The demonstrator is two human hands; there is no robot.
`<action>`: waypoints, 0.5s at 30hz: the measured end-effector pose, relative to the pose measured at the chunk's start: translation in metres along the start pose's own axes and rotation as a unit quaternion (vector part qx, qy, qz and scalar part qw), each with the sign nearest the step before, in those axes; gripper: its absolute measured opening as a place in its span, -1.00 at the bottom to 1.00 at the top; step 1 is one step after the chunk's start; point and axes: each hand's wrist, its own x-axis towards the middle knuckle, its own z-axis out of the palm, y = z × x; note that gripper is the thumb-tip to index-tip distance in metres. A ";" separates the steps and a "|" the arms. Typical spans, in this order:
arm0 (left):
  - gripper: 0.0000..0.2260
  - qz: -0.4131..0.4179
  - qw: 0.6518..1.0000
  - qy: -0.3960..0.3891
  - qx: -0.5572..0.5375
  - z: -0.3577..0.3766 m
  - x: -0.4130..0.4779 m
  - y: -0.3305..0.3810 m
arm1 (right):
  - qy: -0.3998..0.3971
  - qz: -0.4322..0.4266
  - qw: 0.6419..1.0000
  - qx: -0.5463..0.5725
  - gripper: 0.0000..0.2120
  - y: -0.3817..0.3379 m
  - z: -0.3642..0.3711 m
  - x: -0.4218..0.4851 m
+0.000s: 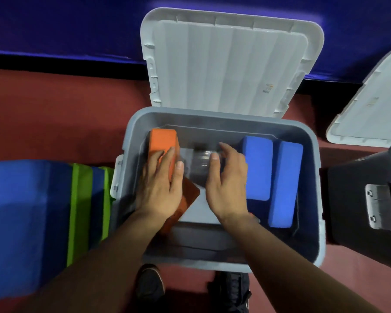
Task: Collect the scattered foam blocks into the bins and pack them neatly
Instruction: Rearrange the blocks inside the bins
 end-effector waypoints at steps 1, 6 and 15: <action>-0.31 -0.022 1.000 -0.015 -0.004 -0.003 0.003 -0.008 | -0.035 0.011 0.999 -0.004 -0.59 0.000 0.010 0.000; -0.35 -0.114 0.993 -0.027 -0.022 0.000 0.017 -0.041 | -0.177 0.119 0.977 -0.029 -0.50 0.002 0.055 0.013; -0.38 -0.118 0.982 -0.071 -0.130 0.014 0.041 -0.062 | -0.293 0.224 0.929 -0.008 -0.33 0.006 0.097 0.046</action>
